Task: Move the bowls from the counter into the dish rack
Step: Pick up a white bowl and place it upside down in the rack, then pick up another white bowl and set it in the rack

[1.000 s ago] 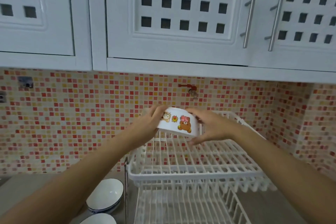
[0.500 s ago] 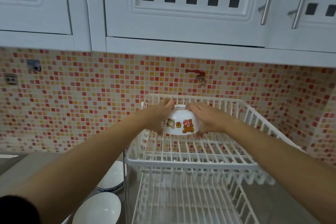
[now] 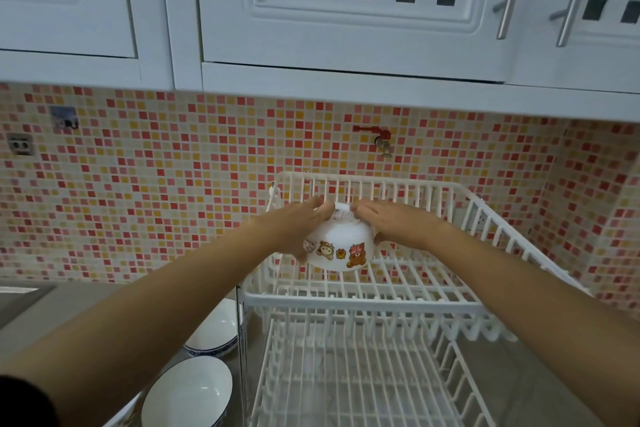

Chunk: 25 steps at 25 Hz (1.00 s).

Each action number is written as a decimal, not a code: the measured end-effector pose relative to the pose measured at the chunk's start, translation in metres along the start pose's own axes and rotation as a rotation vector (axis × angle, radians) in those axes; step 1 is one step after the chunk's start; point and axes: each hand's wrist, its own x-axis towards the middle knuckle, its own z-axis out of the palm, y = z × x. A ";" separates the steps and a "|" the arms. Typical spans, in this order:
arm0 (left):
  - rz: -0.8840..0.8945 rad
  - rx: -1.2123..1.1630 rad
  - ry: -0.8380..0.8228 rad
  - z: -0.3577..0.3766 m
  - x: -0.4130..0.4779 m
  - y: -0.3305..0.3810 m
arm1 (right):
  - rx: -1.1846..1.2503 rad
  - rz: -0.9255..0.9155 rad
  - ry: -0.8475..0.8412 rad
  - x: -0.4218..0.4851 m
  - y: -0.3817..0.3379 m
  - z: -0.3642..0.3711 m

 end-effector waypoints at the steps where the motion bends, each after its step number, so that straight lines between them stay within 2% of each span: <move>1: -0.006 0.007 -0.009 0.000 -0.001 0.000 | -0.010 0.012 -0.009 0.000 0.000 -0.002; 4: -0.023 -0.058 -0.034 -0.005 -0.005 0.001 | -0.064 0.041 -0.055 -0.004 -0.003 -0.014; 6: -0.037 -0.146 0.008 -0.019 -0.016 -0.002 | -0.017 0.134 -0.064 -0.006 -0.008 -0.030; 9: -0.104 -0.187 0.165 -0.046 -0.044 -0.019 | 0.113 0.242 0.098 0.005 -0.031 -0.060; 12: -0.236 -0.165 0.223 -0.060 -0.086 -0.052 | 0.231 0.197 0.227 0.032 -0.080 -0.092; 16: -0.442 -0.180 0.170 -0.039 -0.164 -0.110 | 0.324 0.052 0.260 0.084 -0.185 -0.117; 19: -0.616 -0.168 0.045 0.003 -0.228 -0.154 | 0.412 0.071 0.117 0.122 -0.264 -0.100; 25: -0.775 -0.244 -0.338 0.146 -0.339 -0.185 | 0.611 0.204 -0.429 0.141 -0.401 0.033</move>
